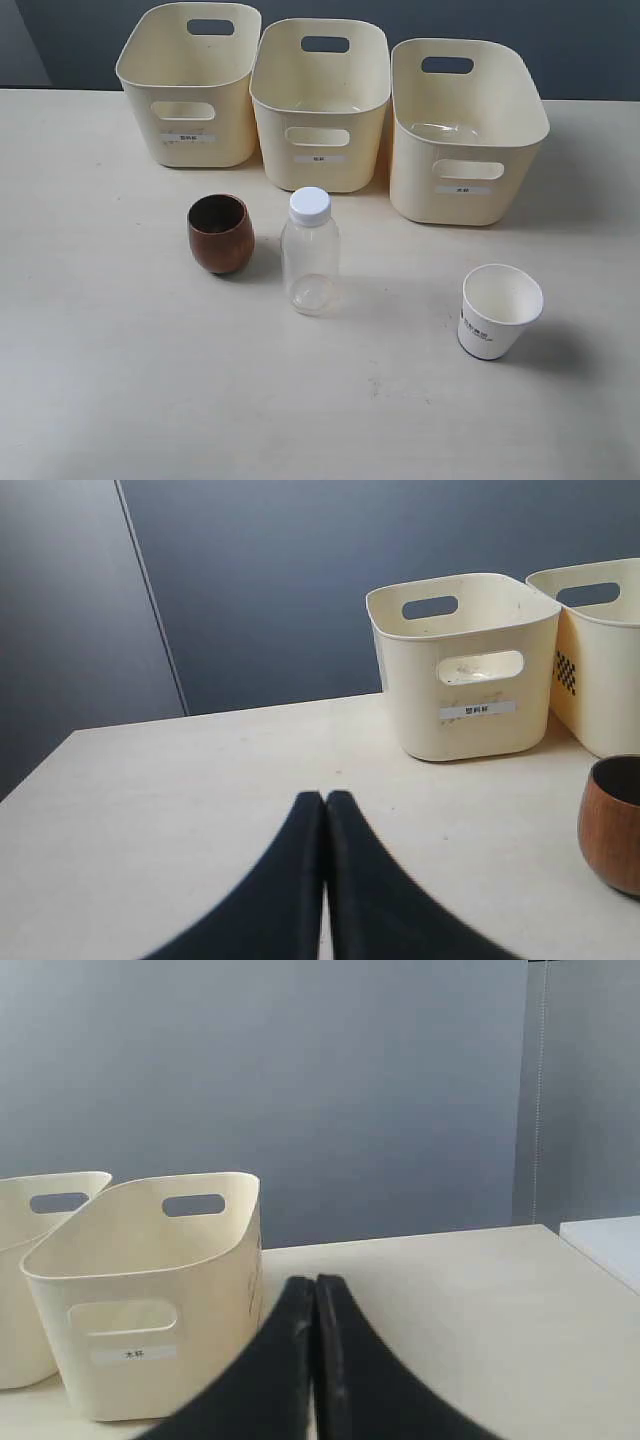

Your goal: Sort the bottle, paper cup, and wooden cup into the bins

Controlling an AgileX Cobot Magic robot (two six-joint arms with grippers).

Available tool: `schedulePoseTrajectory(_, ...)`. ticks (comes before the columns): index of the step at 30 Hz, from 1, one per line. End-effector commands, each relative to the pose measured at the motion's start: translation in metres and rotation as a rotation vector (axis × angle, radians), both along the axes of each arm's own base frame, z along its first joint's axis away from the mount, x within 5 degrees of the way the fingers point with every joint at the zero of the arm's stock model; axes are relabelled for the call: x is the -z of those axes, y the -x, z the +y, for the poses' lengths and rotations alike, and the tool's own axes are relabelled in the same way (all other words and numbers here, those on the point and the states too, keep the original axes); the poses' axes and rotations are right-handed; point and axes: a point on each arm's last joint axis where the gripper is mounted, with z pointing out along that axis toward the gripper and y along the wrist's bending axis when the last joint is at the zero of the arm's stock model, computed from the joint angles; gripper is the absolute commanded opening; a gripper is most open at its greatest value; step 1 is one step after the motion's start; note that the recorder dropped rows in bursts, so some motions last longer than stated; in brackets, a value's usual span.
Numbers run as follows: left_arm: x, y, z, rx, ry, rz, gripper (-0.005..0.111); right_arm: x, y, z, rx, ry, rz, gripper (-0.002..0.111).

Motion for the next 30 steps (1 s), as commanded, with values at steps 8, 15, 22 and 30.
schedulePoseTrajectory(8,-0.0003,0.0003,0.0,-0.001,0.002,-0.01,0.0,-0.0003,0.0004,0.0004,-0.005,0.017,-0.018,-0.001)
schedulePoseTrajectory(15,-0.0003,0.0003,0.0,-0.001,0.002,-0.01,0.0,-0.0006,0.0004,0.0006,-0.011,-0.075,-0.03,-0.001)
schedulePoseTrajectory(22,-0.0003,0.0003,0.0,-0.001,0.002,-0.01,0.0,-0.0028,0.0004,0.0011,-0.027,-0.307,-0.072,-0.001)
schedulePoseTrajectory(30,-0.0003,0.0003,0.0,-0.001,0.002,-0.01,0.0,-0.0052,0.0007,0.0006,-0.026,-0.305,-0.099,-0.001)
